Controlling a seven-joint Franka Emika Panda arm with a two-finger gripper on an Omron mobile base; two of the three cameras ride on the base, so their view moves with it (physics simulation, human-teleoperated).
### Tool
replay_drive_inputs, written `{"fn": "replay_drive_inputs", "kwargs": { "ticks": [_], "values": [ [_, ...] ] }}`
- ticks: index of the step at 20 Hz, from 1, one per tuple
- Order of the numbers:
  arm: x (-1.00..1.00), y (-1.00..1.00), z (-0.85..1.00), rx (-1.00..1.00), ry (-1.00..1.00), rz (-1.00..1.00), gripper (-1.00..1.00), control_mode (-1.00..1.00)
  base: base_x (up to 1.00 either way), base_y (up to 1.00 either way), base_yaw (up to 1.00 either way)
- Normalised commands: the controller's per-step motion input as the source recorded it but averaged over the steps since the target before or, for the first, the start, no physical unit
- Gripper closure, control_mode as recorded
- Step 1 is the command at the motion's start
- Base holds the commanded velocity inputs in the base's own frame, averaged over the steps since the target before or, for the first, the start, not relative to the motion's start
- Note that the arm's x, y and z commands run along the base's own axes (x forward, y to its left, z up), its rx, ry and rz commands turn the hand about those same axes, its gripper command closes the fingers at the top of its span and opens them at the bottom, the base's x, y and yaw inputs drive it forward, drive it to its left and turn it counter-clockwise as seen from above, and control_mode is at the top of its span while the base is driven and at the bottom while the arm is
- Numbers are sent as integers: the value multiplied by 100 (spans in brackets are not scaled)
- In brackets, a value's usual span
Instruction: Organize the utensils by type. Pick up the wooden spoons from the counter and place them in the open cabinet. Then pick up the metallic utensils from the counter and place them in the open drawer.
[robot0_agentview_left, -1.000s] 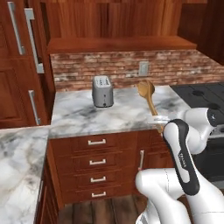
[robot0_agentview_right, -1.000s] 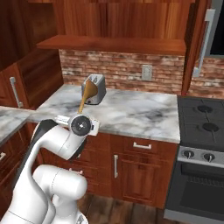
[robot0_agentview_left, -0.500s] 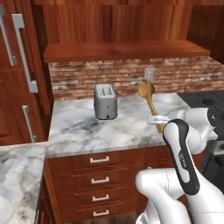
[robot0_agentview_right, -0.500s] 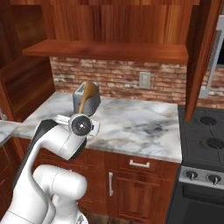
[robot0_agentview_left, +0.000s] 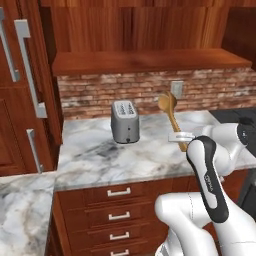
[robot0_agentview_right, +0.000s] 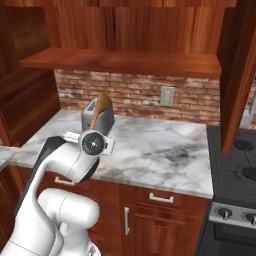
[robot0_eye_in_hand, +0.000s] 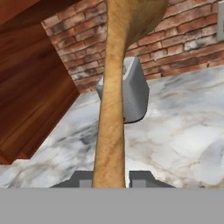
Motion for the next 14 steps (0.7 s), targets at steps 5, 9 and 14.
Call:
{"fn": "replay_drive_inputs", "kwargs": {
  "ticks": [5,9,14],
  "values": [
    [0,0,0,0,0,0,100,100,41,32,0],
    [0,0,0,0,0,0,100,100,49,23,0],
    [0,0,0,0,0,0,100,100,50,21,0]
  ]
}}
